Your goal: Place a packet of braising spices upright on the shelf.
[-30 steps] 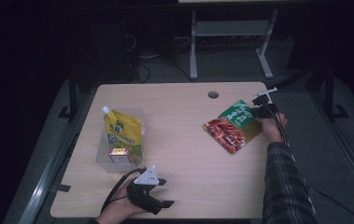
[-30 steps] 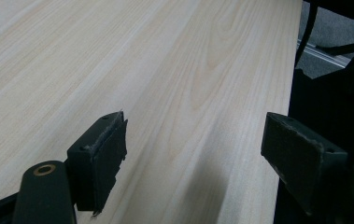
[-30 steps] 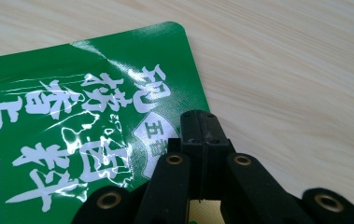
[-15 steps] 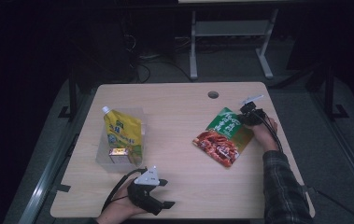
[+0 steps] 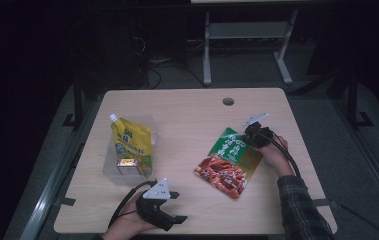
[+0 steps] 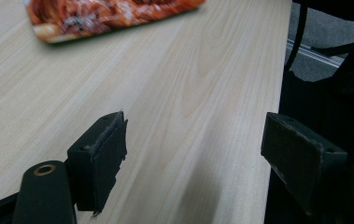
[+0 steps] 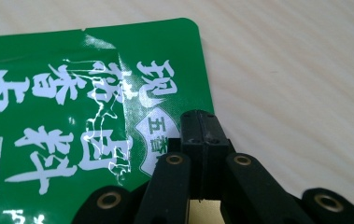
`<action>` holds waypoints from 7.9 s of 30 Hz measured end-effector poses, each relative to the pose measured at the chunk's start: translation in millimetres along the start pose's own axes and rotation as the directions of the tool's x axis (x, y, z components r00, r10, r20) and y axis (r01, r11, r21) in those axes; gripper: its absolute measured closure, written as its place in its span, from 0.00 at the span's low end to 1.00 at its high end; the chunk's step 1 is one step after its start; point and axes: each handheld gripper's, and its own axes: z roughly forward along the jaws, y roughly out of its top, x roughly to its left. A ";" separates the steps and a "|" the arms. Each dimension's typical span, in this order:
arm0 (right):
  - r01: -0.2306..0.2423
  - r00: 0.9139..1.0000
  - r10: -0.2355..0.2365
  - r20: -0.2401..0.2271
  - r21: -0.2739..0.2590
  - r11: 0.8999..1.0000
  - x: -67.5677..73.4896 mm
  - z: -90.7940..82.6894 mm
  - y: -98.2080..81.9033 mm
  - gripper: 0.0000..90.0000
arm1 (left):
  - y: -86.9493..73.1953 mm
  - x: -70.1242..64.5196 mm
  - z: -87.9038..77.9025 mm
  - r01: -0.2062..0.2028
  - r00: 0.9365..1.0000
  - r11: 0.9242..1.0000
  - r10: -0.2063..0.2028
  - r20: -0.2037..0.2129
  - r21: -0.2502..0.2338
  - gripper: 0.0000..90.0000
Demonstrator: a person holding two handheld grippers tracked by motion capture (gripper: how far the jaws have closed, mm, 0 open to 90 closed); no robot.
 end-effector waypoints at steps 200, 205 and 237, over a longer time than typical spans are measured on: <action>-0.213 0.892 0.013 -0.451 -0.395 0.893 89.0 -122.5 -10.1 1.00 | 48.8 20.8 15.5 0.021 0.995 0.999 -0.025 -0.098 -0.041 0.25; -0.210 0.896 0.015 -0.444 -0.393 0.895 89.8 -120.9 0.6 1.00 | 37.7 10.7 13.9 -0.007 0.997 0.999 0.005 -0.078 -0.032 0.18; -0.195 0.886 -0.038 -0.462 -0.445 0.874 101.5 -101.3 80.0 1.00 | 22.9 2.7 15.4 -0.015 0.999 0.999 0.012 -0.049 -0.049 0.18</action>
